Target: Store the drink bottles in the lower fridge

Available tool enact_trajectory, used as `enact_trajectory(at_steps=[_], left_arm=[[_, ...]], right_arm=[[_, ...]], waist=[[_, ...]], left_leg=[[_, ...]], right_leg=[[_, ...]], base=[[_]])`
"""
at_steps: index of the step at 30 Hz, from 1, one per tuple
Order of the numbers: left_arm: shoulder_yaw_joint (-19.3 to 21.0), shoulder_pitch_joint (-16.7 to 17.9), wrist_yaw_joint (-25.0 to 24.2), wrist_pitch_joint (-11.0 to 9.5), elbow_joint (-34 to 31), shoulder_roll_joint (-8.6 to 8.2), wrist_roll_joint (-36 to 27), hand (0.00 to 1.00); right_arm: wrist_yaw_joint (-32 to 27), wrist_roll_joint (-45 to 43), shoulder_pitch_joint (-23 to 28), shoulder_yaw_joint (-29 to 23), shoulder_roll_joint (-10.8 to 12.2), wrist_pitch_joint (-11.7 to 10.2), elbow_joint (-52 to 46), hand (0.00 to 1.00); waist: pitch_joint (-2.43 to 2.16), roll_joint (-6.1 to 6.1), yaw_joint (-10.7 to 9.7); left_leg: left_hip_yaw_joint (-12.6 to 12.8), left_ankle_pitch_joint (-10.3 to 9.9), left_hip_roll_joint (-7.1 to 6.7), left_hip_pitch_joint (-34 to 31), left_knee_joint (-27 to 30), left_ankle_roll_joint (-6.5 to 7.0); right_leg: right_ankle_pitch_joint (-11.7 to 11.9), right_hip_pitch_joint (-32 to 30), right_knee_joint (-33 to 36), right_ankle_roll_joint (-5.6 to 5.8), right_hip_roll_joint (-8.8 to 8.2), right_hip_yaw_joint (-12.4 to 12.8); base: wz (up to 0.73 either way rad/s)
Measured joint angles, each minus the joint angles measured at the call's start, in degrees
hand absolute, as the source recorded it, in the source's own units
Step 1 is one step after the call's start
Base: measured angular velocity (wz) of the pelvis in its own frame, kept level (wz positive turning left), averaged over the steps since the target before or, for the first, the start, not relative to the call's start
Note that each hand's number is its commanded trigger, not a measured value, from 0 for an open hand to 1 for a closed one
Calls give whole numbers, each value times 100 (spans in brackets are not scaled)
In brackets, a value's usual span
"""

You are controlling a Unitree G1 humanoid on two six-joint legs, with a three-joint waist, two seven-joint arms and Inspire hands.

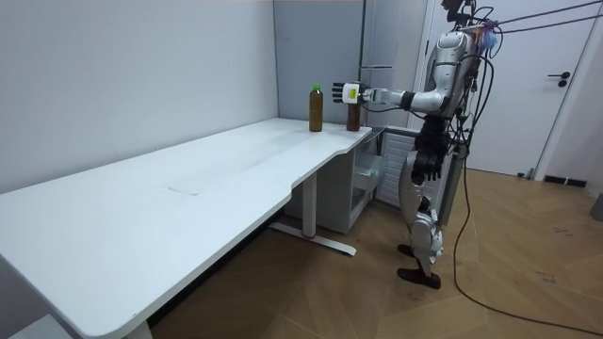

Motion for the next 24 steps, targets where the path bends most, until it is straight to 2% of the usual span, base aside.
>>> enact_trajectory(at_steps=[1,2,3,4,6,12,17,24], left_arm=[[0,0,-1,0,0,0,0,0],[0,0,-2,0,0,0,0,11],[0,0,-2,0,1,-1,2,59],[0,0,-2,0,1,-1,2,100],[0,0,-1,0,3,-2,3,100],[-1,0,-1,0,25,-11,1,100],[-20,0,-23,0,360,-30,0,100],[-99,-1,-59,0,430,-37,-15,100]], right_arm=[[8,0,0,0,0,0,0,0],[21,0,0,0,0,0,-1,0],[32,0,0,-2,0,0,-2,0],[35,0,0,-2,0,0,-4,0],[36,-3,3,-3,0,0,-7,0],[41,-2,41,-5,0,16,-34,0],[83,-1,39,-5,1,48,-98,0],[128,-1,45,-5,1,53,-110,0]], waist=[[0,0,0],[0,0,-1],[2,-5,-4],[4,-8,-4],[14,-29,-9],[7,-72,-11],[-13,-53,-9],[-28,-34,-10]], left_leg=[[0,0,0,0,0,0],[0,0,0,-1,1,0],[0,0,0,0,0,0],[0,0,0,0,1,0],[2,0,0,0,1,0],[10,0,0,-3,-3,0],[17,0,0,1,-1,0],[16,0,0,6,-3,0]], right_leg=[[0,-1,0,0,0,0],[0,-1,0,0,0,0],[0,-2,0,0,0,0],[0,-2,0,0,0,1],[0,-4,1,0,1,3],[0,-11,-1,0,6,7],[0,-9,-1,0,-1,7],[0,-9,-1,0,1,9]], base=[[0],[0],[0],[0],[0],[0],[0],[0]])
